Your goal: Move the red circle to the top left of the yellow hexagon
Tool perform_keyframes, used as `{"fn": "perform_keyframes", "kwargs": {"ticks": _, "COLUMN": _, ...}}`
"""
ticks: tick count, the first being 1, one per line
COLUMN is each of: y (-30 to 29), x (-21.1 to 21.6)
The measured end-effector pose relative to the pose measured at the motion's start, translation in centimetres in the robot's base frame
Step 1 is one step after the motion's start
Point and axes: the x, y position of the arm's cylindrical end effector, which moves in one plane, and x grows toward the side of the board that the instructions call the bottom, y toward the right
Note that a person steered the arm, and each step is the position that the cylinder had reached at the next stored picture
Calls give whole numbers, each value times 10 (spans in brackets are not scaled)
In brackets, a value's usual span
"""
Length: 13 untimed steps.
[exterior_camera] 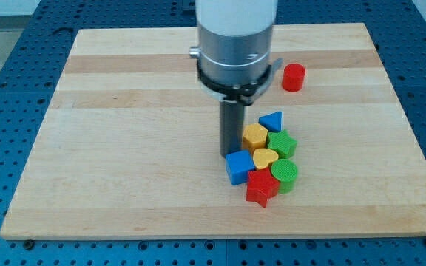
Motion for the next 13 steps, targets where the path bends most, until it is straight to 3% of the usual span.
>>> {"fn": "perform_keyframes", "kwargs": {"ticks": 2, "y": -56, "x": -79}}
{"fn": "perform_keyframes", "kwargs": {"ticks": 3, "y": -10, "x": -95}}
{"fn": "perform_keyframes", "kwargs": {"ticks": 6, "y": 217, "x": -102}}
{"fn": "perform_keyframes", "kwargs": {"ticks": 8, "y": 174, "x": -174}}
{"fn": "perform_keyframes", "kwargs": {"ticks": 10, "y": 82, "x": -116}}
{"fn": "perform_keyframes", "kwargs": {"ticks": 12, "y": 62, "x": -123}}
{"fn": "perform_keyframes", "kwargs": {"ticks": 13, "y": 30, "x": -99}}
